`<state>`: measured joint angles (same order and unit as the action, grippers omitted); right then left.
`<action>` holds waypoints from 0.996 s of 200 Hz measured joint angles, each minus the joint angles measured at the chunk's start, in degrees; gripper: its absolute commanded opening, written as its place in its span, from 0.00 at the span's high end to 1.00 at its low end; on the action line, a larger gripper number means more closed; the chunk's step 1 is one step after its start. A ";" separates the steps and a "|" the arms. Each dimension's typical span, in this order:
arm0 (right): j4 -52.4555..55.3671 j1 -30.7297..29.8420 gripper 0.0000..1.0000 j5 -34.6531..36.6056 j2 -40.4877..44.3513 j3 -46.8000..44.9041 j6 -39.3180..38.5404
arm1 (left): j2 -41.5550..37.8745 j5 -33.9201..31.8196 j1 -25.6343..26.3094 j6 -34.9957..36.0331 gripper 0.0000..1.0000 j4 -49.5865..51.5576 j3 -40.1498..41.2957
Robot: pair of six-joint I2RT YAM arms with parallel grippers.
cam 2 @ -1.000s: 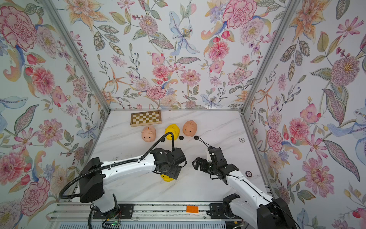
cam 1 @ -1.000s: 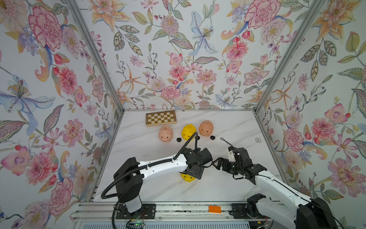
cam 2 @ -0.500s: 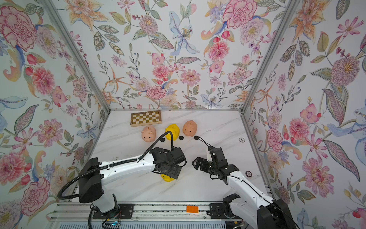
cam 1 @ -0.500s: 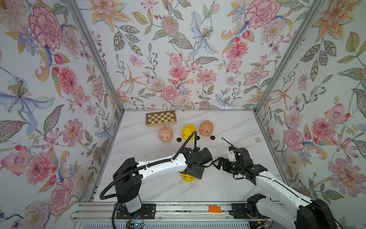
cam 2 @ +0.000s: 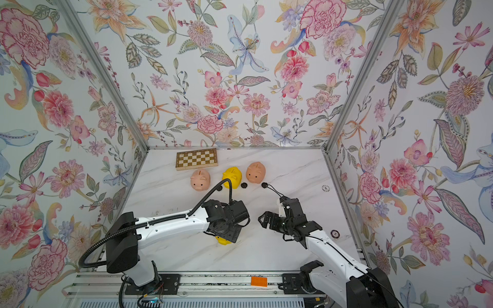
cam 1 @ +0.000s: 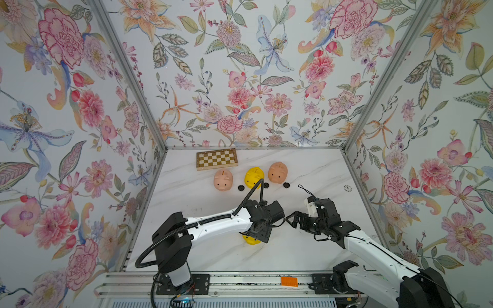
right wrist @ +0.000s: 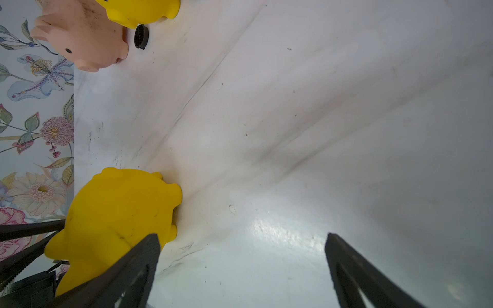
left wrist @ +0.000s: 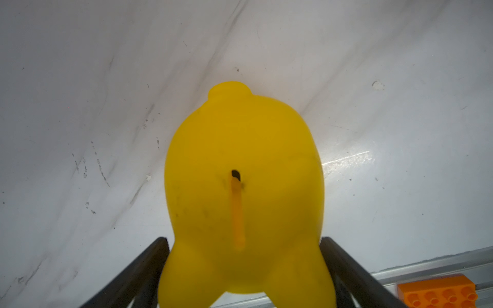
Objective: Open piggy banks
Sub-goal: Adjust the piggy bank at the center of the board.
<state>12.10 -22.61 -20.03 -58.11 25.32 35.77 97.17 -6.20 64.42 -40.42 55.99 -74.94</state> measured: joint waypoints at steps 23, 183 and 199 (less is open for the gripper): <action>-0.42 0.00 0.01 -0.74 0.04 -0.07 -0.02 | -1.46 0.61 -0.02 0.22 0.17 -2.58 1.66; -7.34 -0.02 0.01 -10.16 5.79 -0.59 -1.53 | -20.26 29.14 -17.64 -0.44 0.18 -50.01 34.18; -8.26 -0.31 0.01 -10.19 4.87 -0.13 -1.27 | -20.24 30.29 -18.64 -0.35 0.12 -51.93 34.99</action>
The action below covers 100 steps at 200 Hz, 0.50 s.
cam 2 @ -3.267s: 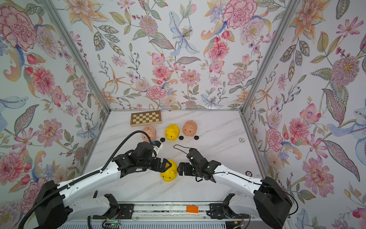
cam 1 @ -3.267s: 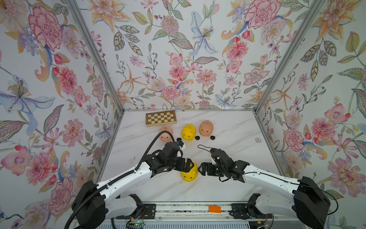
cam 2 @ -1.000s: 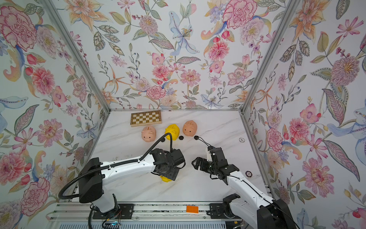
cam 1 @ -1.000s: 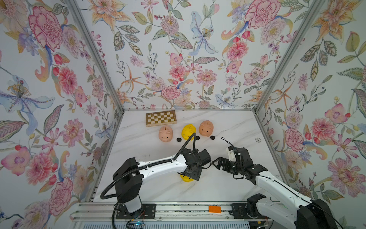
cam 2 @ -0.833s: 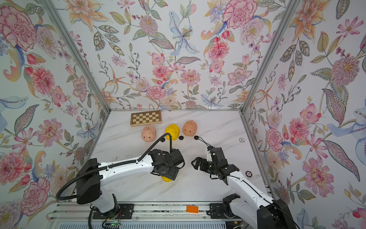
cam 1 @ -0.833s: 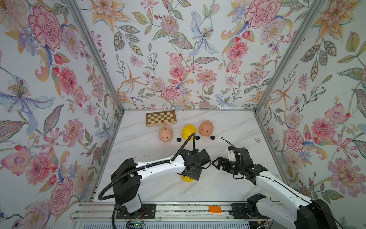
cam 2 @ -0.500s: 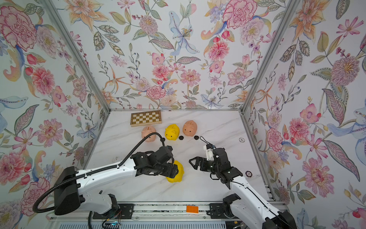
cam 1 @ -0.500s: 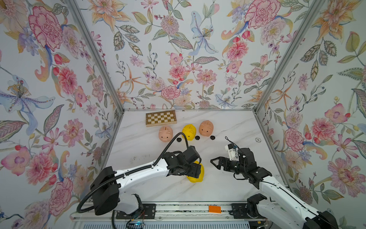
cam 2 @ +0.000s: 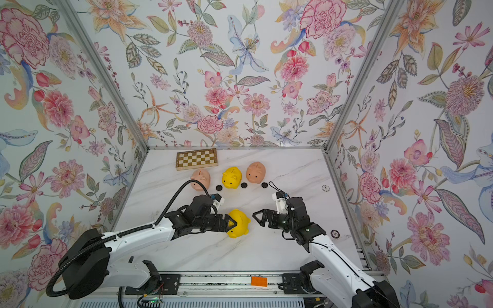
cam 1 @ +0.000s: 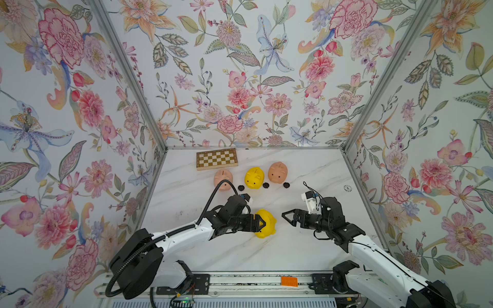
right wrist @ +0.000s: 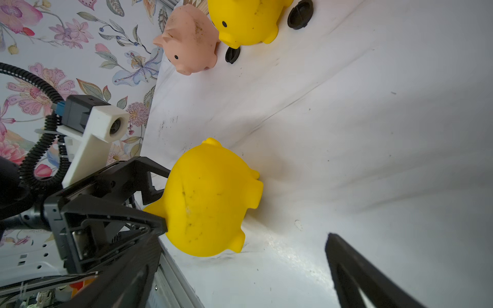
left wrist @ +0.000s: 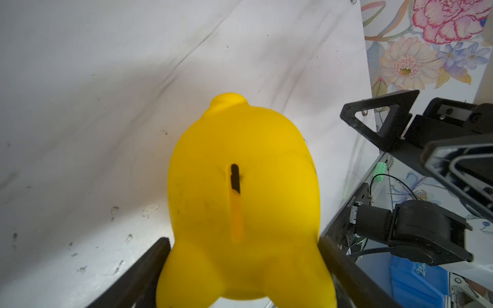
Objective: Open piggy banks
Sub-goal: Adjust the piggy bank at the center of the board.
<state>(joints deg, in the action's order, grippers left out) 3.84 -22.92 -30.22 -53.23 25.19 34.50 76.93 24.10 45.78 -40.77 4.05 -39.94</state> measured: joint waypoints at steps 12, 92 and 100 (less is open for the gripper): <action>-0.74 -0.55 0.01 0.02 -0.61 0.22 0.33 | 0.00 0.98 -1.16 0.37 0.07 -1.55 0.66; -2.95 -7.54 0.01 4.15 -4.59 1.92 1.60 | 0.00 4.04 -8.70 3.13 0.01 -4.85 4.57; -3.32 -8.35 0.01 4.85 -5.03 1.92 1.77 | 0.00 4.20 -9.31 3.67 0.01 -4.96 4.57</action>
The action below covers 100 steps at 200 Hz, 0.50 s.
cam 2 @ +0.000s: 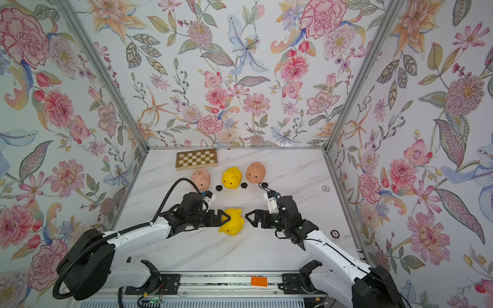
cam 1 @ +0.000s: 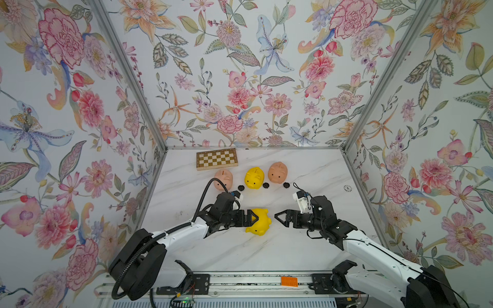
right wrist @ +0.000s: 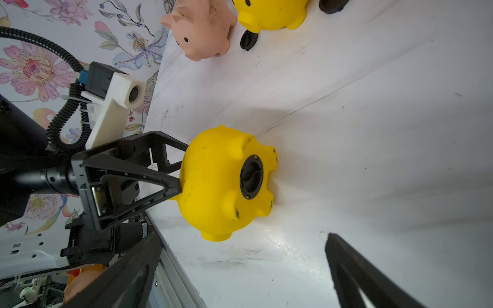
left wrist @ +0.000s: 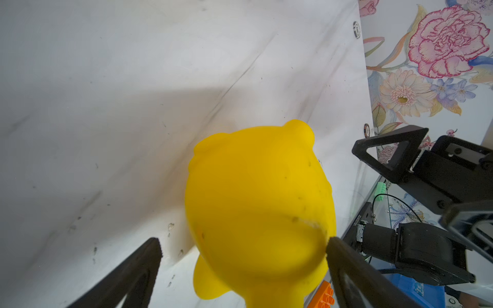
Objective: Open piggy banks
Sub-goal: Adjust the piggy bank at the center of the board.
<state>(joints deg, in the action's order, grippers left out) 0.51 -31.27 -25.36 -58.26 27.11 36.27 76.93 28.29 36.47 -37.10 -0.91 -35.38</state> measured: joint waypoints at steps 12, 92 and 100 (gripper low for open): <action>-0.42 -1.05 0.01 0.79 -0.70 0.00 0.11 | 0.00 0.04 -0.63 0.68 0.01 -0.07 0.00; -10.62 -3.23 0.05 1.90 -7.04 -1.07 2.73 | 2.47 1.49 -0.96 2.40 0.01 -1.44 -0.37; -11.54 -3.28 0.05 1.79 -7.76 -1.07 2.82 | 2.73 1.55 -1.01 2.45 0.01 -1.75 -0.42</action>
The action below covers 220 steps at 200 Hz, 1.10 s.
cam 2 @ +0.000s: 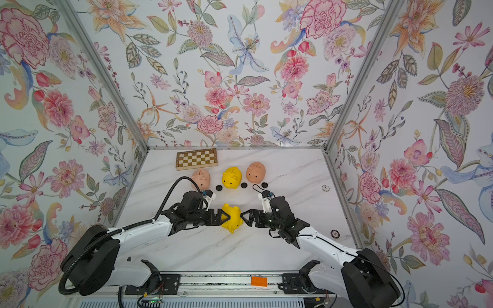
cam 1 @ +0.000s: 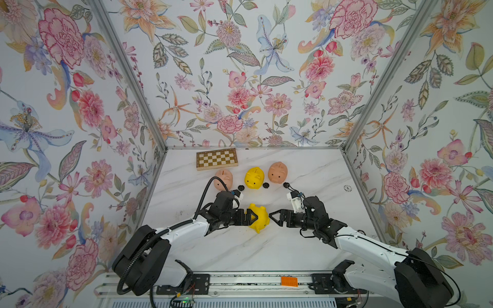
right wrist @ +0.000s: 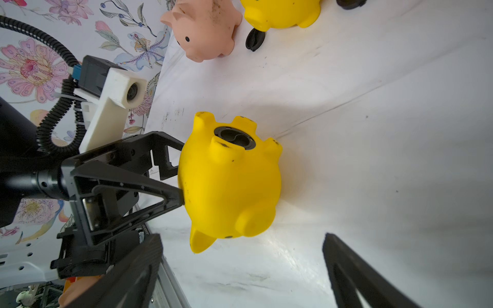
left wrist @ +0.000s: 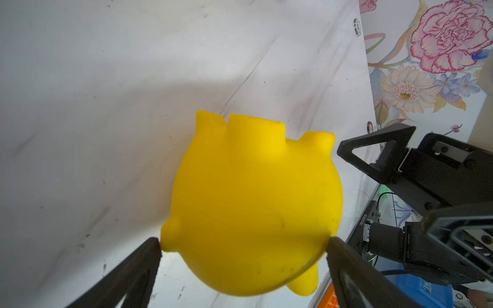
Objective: Open piggy banks
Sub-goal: Adjust the piggy bank at the center of the board.
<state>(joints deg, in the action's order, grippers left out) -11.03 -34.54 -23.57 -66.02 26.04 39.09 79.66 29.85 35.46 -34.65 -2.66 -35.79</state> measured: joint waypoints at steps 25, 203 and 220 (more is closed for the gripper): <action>-2.21 -0.74 0.06 -0.09 -2.27 0.00 0.22 | 0.66 0.04 -0.22 0.33 0.01 -0.55 -0.35; -18.71 -4.79 0.07 -4.76 -14.88 0.85 -1.95 | -4.90 1.25 -3.87 -1.90 0.01 -2.01 -1.20; -20.31 -6.38 0.08 -5.14 -14.95 0.28 -1.90 | -4.90 1.14 -3.98 -2.71 0.01 -2.54 -0.79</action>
<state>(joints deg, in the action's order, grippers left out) -31.33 -40.93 -28.71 -80.97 26.33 37.19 74.76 30.98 31.48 -37.36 -5.19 -36.58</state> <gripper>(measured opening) 0.926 0.990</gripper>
